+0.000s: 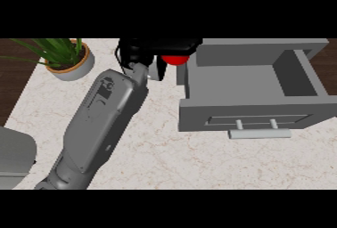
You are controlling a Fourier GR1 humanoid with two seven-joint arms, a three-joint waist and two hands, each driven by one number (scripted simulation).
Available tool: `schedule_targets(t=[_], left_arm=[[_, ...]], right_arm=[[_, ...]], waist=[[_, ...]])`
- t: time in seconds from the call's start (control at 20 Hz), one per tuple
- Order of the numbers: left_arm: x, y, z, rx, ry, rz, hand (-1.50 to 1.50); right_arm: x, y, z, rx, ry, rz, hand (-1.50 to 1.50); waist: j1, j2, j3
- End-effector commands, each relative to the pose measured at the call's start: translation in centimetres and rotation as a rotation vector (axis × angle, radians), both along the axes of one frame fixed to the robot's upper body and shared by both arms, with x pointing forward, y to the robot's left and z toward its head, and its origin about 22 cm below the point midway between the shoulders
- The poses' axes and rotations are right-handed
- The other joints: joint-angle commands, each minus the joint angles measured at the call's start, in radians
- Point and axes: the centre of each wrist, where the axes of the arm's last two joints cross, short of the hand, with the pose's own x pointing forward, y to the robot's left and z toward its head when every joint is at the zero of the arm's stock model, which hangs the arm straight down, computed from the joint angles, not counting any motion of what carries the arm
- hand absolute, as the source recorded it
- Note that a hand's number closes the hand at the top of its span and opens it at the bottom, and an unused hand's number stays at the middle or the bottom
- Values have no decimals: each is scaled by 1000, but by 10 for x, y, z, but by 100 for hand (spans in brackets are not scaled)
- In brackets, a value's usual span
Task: Pick up the can, place it into the drawer and close the drawer
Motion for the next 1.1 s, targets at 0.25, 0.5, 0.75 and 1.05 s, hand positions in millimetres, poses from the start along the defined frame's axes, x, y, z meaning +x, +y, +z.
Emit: schedule_targets(t=[0.25,0.5,0.75,1.05], left_arm=[[21,-40,30,40,7,3,150],[25,-55,25,45,23,-5,150],[25,-72,31,65,25,4,150],[26,-77,14,65,46,-1,150]], right_arm=[[-3,4,-1,4,-4,20,-150],[2,8,7,-13,-18,19,-150],[12,-2,4,-4,-17,11,-150],[9,9,8,-7,-27,3,-150]], waist=[[-15,3,0],[-19,4,0],[-31,7,1],[-38,7,1]])
